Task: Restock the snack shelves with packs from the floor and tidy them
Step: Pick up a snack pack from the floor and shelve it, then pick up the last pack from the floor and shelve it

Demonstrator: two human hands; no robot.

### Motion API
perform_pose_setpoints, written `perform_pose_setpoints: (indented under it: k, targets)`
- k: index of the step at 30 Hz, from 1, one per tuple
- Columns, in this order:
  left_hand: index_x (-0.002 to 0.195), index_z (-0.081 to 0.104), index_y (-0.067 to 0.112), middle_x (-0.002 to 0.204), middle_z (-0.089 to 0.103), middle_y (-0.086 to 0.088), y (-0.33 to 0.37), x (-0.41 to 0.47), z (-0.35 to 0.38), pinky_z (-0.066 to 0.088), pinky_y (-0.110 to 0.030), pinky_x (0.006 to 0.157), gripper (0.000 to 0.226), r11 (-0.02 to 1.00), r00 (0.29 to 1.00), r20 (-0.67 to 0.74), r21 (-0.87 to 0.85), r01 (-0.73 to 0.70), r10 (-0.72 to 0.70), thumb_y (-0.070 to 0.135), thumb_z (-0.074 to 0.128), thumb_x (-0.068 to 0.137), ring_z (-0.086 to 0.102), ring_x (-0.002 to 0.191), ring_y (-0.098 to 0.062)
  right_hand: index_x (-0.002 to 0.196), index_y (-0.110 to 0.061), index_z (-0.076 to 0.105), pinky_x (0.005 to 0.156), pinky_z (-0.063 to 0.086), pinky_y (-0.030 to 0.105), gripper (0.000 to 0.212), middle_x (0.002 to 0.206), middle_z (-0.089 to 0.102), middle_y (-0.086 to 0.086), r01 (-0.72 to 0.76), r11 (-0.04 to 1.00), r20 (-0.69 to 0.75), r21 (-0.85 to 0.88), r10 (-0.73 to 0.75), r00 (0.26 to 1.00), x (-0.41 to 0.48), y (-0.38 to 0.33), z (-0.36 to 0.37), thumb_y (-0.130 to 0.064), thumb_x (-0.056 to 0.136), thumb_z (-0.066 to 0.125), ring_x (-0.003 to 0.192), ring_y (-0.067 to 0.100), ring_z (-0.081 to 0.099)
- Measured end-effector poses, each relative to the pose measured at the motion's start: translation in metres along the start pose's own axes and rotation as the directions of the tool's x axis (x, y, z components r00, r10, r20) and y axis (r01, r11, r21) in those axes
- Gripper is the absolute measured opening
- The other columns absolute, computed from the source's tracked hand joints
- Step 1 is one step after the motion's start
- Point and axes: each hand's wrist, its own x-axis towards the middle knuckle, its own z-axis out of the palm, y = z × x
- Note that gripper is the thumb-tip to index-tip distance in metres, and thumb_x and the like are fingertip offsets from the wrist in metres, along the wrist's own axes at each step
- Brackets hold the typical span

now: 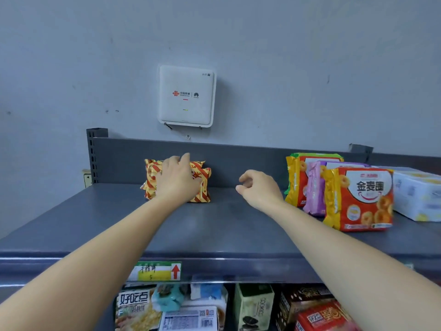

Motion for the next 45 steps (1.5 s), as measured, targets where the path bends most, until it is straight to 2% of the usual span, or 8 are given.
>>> perform_pose_setpoints:
  k: [4, 9, 13, 19, 32, 36, 40, 45]
  targets:
    - [0.139, 0.045, 0.019, 0.137, 0.048, -0.012, 0.059, -0.027, 0.012, 0.04, -0.043, 0.104, 0.053, 0.982, 0.978, 0.091, -0.006, -0.189, 0.188, 0.035, 0.056, 0.09, 0.042, 0.129, -0.031, 0.115, -0.023, 0.061, 0.08, 0.053, 0.032, 0.025, 0.108, 0.066, -0.006, 0.042, 0.992, -0.057, -0.12, -0.049, 0.997, -0.039, 0.035, -0.048, -0.032, 0.092, 0.058, 0.101, 0.017, 0.061]
    - [0.13, 0.056, 0.022, 0.131, 0.055, -0.005, 0.145, -0.086, 0.036, 0.044, -0.043, 0.101, 0.04, 0.928, 0.911, 0.174, -0.051, -0.37, 0.373, 0.035, 0.055, 0.092, 0.048, 0.123, -0.027, 0.106, -0.024, 0.064, 0.068, 0.047, 0.03, 0.018, 0.103, 0.068, -0.005, -0.007, 0.951, -0.118, -0.308, -0.031, 0.993, -0.102, 0.1, -0.12, -0.032, 0.092, 0.056, 0.099, 0.021, 0.061]
    - [0.125, 0.059, 0.02, 0.125, 0.06, -0.007, 0.219, -0.148, 0.053, 0.049, -0.044, 0.091, 0.036, 0.877, 0.849, 0.223, -0.092, -0.471, 0.479, 0.033, 0.054, 0.092, 0.053, 0.116, -0.029, 0.107, -0.023, 0.062, 0.071, 0.054, 0.035, 0.018, 0.1, 0.068, -0.004, -0.135, 0.914, -0.15, -0.382, 0.082, 0.985, -0.167, 0.158, -0.186, -0.033, 0.094, 0.054, 0.095, 0.022, 0.061]
    - [0.126, 0.055, 0.016, 0.122, 0.057, -0.009, 0.328, -0.249, 0.085, 0.05, -0.042, 0.087, 0.037, 0.729, 0.683, 0.285, -0.102, -0.677, 0.673, 0.035, 0.052, 0.094, 0.052, 0.115, -0.031, 0.113, -0.023, 0.062, 0.077, 0.054, 0.037, 0.024, 0.11, 0.067, 0.001, -0.366, 0.798, -0.222, -0.479, 0.293, 0.93, -0.279, 0.245, -0.274, -0.033, 0.091, 0.058, 0.1, 0.025, 0.062]
    - [0.118, 0.055, 0.014, 0.123, 0.058, -0.01, 0.487, -0.439, 0.172, 0.046, -0.039, 0.084, 0.03, 0.454, 0.31, 0.448, -0.26, -0.852, 0.838, 0.032, 0.051, 0.094, 0.054, 0.116, -0.031, 0.111, -0.021, 0.061, 0.086, 0.051, 0.034, 0.025, 0.117, 0.063, 0.004, -0.777, 0.418, -0.314, -0.471, 0.744, 0.59, -0.525, 0.396, -0.376, -0.03, 0.088, 0.059, 0.109, 0.028, 0.059]
    - [0.121, 0.055, 0.016, 0.124, 0.057, -0.007, 0.537, -0.479, 0.205, 0.046, -0.038, 0.084, 0.033, 0.365, 0.194, 0.451, -0.331, -0.87, 0.871, 0.034, 0.05, 0.094, 0.054, 0.115, -0.028, 0.097, -0.019, 0.064, 0.076, 0.052, 0.033, 0.016, 0.105, 0.067, 0.005, -0.83, 0.359, -0.349, -0.427, 0.781, 0.518, -0.571, 0.425, -0.393, -0.022, 0.083, 0.059, 0.101, 0.029, 0.062]
    - [0.111, 0.057, 0.014, 0.117, 0.058, -0.006, 0.593, -0.52, 0.227, 0.043, -0.035, 0.074, 0.025, 0.245, 0.071, 0.399, -0.405, -0.881, 0.914, 0.031, 0.049, 0.095, 0.056, 0.108, -0.026, 0.113, -0.02, 0.062, 0.072, 0.044, 0.03, 0.026, 0.112, 0.063, 0.003, -0.859, 0.274, -0.393, -0.432, 0.8, 0.453, -0.607, 0.452, -0.42, -0.023, 0.087, 0.059, 0.104, 0.026, 0.059]
    - [0.114, 0.06, 0.019, 0.113, 0.062, -0.005, 0.669, -0.569, 0.255, 0.049, -0.034, 0.078, 0.025, 0.131, -0.052, 0.366, -0.46, -0.878, 0.929, 0.022, 0.049, 0.092, 0.059, 0.104, -0.026, 0.116, -0.022, 0.058, 0.078, 0.048, 0.032, 0.027, 0.116, 0.063, 0.003, -0.909, 0.145, -0.477, -0.391, 0.812, 0.335, -0.647, 0.488, -0.467, -0.029, 0.09, 0.057, 0.107, 0.027, 0.059]
